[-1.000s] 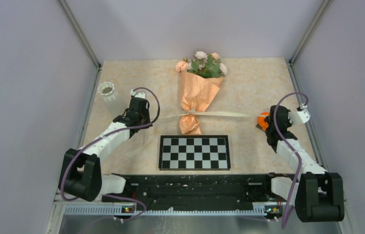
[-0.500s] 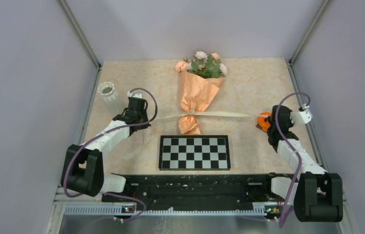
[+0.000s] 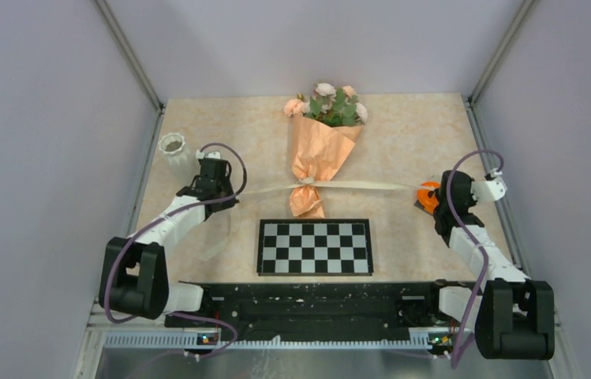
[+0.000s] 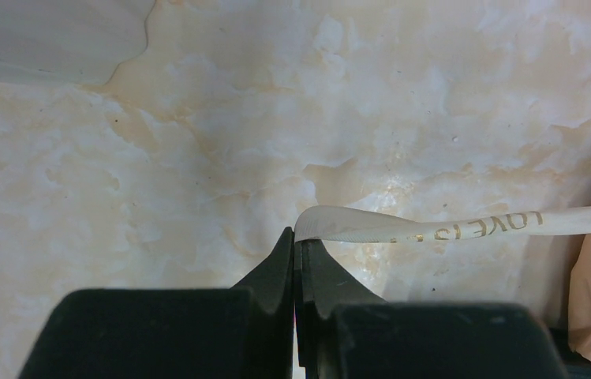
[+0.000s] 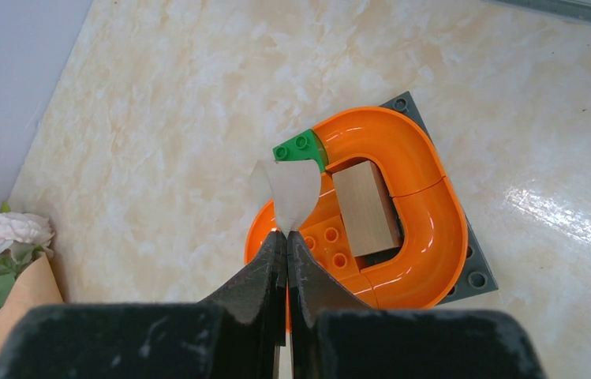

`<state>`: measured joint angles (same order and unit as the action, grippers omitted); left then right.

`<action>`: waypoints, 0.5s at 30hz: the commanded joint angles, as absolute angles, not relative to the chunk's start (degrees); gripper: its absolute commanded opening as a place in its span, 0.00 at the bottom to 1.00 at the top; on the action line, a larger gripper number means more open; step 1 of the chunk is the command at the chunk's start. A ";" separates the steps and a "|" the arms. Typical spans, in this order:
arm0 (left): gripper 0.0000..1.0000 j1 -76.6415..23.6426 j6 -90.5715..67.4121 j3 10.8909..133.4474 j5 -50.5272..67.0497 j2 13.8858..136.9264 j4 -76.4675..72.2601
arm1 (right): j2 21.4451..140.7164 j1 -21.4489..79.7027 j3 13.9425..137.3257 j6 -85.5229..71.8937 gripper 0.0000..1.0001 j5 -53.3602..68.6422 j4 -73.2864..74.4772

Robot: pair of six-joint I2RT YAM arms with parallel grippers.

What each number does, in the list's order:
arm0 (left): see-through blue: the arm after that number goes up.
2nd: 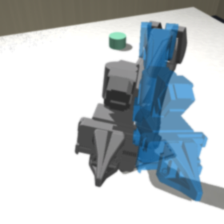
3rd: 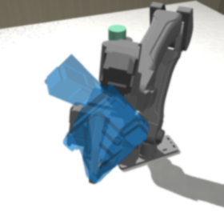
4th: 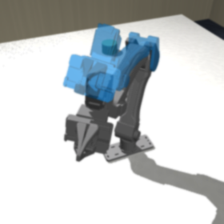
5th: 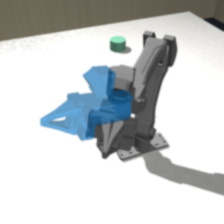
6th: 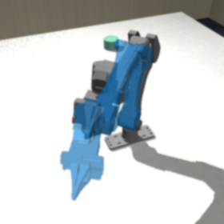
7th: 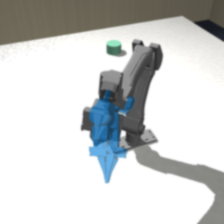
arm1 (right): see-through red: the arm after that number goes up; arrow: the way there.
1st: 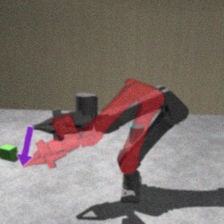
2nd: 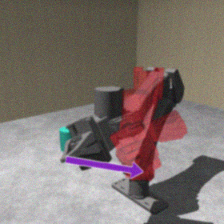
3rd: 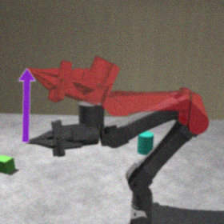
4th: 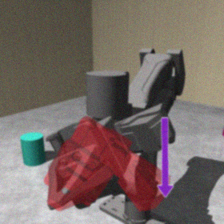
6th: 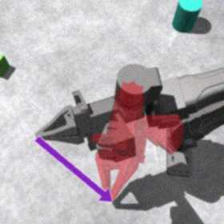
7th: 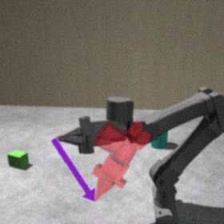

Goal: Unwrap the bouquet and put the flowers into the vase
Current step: Untie the ribbon from the wrapping paper.

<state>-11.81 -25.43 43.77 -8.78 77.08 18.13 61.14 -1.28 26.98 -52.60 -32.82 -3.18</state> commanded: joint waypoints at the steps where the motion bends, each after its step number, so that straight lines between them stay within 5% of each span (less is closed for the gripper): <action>1: 0.00 -10.28 -25.85 42.78 -10.03 73.77 17.29 | 59.90 -2.22 26.46 -51.84 0.00 -32.99 -3.95; 15: 0.00 -4.27 -26.10 41.00 -9.27 68.54 16.72 | 59.77 -2.44 26.46 -51.86 0.00 -32.87 -3.87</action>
